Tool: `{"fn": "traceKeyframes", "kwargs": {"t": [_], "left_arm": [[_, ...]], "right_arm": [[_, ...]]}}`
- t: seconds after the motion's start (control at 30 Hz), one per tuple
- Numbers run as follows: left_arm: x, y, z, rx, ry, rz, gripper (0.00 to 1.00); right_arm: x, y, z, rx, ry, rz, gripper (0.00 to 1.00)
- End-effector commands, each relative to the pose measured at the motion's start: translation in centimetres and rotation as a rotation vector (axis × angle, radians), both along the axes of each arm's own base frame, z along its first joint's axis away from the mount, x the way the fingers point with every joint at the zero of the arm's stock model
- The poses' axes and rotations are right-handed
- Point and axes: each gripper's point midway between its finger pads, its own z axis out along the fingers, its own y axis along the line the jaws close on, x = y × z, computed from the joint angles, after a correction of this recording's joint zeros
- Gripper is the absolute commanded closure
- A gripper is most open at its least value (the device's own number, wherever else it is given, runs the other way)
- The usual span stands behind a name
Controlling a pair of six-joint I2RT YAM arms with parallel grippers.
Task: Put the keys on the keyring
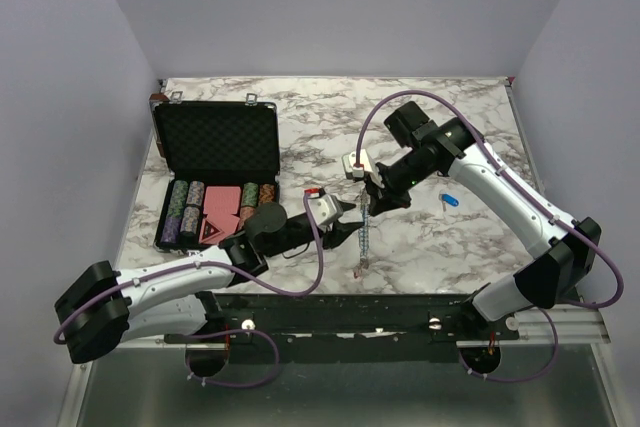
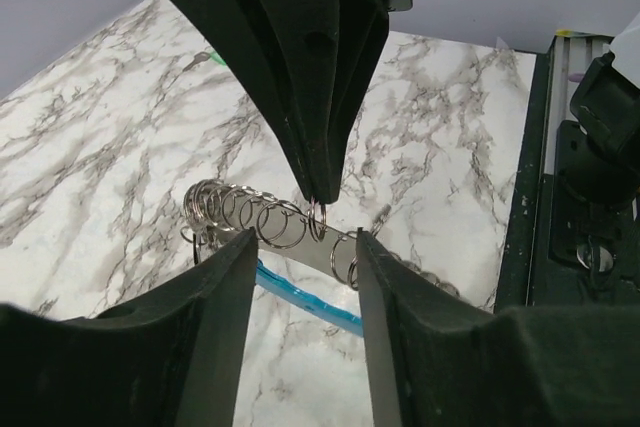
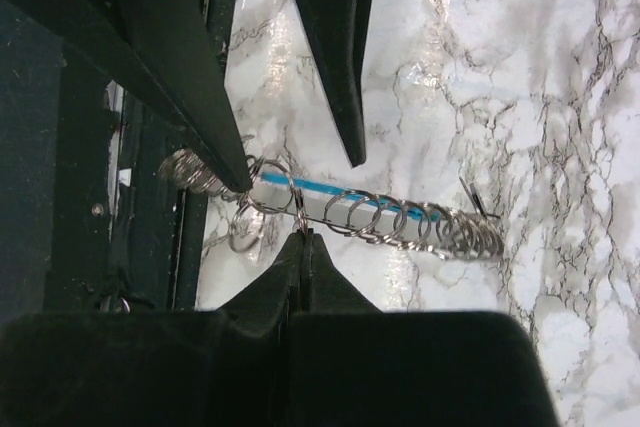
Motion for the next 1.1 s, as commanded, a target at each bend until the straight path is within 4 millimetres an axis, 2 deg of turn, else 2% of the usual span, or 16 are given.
{"fn": "traceKeyframes", "kwargs": {"t": [0.0,0.27,0.8,0.9,1.0,1.07], "left_arm": [[0.1,-1.1,2.0,-0.023,-0.082,-0.044,0.52],[0.2,-1.7,1.2,0.019,-0.068,-0.06,0.71],[0.2,-2.1,-0.3,0.09,-0.048,-0.085,0.73],[0.2,-2.0,-0.3,0.092,-0.049,-0.08,0.83],[0.2,-2.0,-0.2,0.097,-0.049,-0.08,1.0],[0.2,-1.9,-0.4,0.106,-0.044,-0.079,1.0]], "right_arm": [[-0.5,0.7,1.6,0.05,-0.017,0.018,0.99],[-0.7,0.8,1.6,0.058,-0.011,0.023,0.99],[-1.1,1.3,1.8,0.083,0.01,0.037,0.99],[-1.2,1.3,1.8,0.084,0.015,0.037,0.99],[-1.2,1.3,1.8,0.086,0.015,0.037,0.99],[-1.3,1.2,1.8,0.086,0.015,0.037,0.99]]}}
